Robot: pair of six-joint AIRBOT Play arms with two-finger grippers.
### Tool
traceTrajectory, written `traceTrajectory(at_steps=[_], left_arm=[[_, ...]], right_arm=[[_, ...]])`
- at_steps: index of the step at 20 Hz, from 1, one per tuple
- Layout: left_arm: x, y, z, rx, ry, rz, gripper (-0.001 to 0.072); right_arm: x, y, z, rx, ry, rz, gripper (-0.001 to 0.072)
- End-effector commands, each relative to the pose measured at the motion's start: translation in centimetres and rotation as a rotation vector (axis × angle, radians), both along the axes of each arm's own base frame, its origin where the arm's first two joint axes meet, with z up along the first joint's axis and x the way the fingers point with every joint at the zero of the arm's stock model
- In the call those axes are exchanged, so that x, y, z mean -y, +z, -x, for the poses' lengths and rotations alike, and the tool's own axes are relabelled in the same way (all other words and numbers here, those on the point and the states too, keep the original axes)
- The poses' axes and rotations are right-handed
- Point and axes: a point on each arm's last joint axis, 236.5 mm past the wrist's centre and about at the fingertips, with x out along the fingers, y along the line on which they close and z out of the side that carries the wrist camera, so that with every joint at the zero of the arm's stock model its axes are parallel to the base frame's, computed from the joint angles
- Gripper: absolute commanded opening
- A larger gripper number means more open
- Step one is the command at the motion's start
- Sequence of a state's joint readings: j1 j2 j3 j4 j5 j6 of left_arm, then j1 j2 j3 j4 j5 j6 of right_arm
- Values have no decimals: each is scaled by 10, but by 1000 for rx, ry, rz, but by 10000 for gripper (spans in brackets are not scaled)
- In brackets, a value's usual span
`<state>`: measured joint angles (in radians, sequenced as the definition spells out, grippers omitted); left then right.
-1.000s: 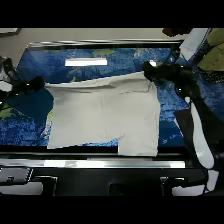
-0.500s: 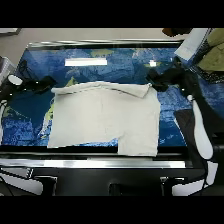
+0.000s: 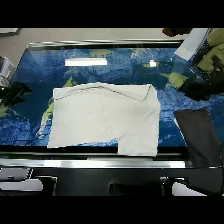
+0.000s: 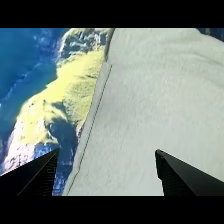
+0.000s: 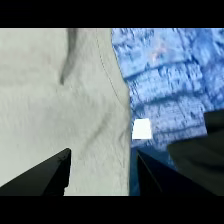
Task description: Fold the clothes and pants, and hang the long-sleeved shirts on hangers.
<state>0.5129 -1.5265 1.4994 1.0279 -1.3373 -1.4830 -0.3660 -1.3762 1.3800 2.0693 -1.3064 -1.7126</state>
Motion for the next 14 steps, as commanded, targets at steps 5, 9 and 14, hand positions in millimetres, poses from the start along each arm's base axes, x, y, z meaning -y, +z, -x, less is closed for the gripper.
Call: traceTrajectory(at_steps=[5, 9, 14], left_arm=[[12, -23, 83, -95, 85, 58, 708], [18, -34, 90, -117, 72, 68, 708], [17, -35, 89, -111, 69, 63, 709]], right_arm=[[-44, -130, 129, -354, 65, -194, 484], [-56, -148, 136, -336, 79, -230, 488], [-73, -158, 125, -325, 72, -343, 488]])
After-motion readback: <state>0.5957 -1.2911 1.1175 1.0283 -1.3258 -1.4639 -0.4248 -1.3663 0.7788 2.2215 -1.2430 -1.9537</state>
